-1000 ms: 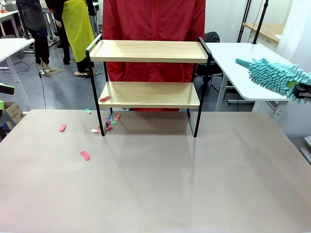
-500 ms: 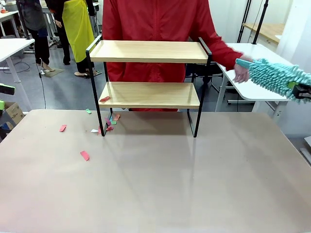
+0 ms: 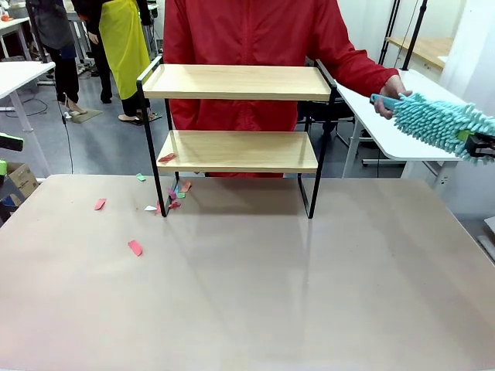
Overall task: Clean the shelf.
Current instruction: Hand the Duster back to the human.
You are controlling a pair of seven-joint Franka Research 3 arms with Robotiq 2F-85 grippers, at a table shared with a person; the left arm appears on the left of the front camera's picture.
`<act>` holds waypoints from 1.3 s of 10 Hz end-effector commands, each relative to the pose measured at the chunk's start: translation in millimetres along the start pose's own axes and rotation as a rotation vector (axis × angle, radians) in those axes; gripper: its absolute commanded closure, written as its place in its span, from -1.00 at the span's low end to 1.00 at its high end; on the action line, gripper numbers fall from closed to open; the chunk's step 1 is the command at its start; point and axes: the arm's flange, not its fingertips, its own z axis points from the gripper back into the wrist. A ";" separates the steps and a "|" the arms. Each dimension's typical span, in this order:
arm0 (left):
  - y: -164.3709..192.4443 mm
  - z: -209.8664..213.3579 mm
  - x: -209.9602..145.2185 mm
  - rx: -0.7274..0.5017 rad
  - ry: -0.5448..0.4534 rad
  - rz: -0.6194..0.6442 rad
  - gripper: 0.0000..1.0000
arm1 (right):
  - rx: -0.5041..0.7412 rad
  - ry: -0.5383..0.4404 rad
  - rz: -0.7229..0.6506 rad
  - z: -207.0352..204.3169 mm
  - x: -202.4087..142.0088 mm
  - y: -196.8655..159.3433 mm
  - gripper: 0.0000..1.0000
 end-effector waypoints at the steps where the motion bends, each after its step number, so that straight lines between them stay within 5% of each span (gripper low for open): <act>1: -0.2 1.4 2.7 -0.002 -0.014 -0.001 -1.00 | -0.004 -0.004 -0.010 0.7 3.6 0.7 0.67; 4: -0.2 1.4 2.7 -0.002 -0.014 -0.001 -1.00 | -0.004 -0.004 -0.010 0.7 3.6 0.7 0.67; 5: -0.2 1.4 2.7 -0.002 -0.014 -0.001 -1.00 | -0.001 -0.001 0.000 0.3 0.2 -0.4 -0.51; 6: -0.2 1.4 2.7 -0.002 -0.014 -0.001 -1.00 | 0.012 0.010 -0.021 3.5 4.0 -0.7 -0.49; 7: -0.2 1.4 2.7 -0.002 -0.014 -0.001 -1.00 | 0.018 0.018 -0.037 6.2 7.6 -0.9 -1.00; 10: -0.2 1.4 2.7 -0.002 -0.014 -0.001 -1.00 | 0.064 -0.008 -0.087 18.7 29.4 -4.8 -0.94; 13: -0.2 1.4 2.7 -0.002 -0.014 -0.001 -1.00 | 0.114 -0.134 -0.220 44.3 91.6 -22.2 -1.00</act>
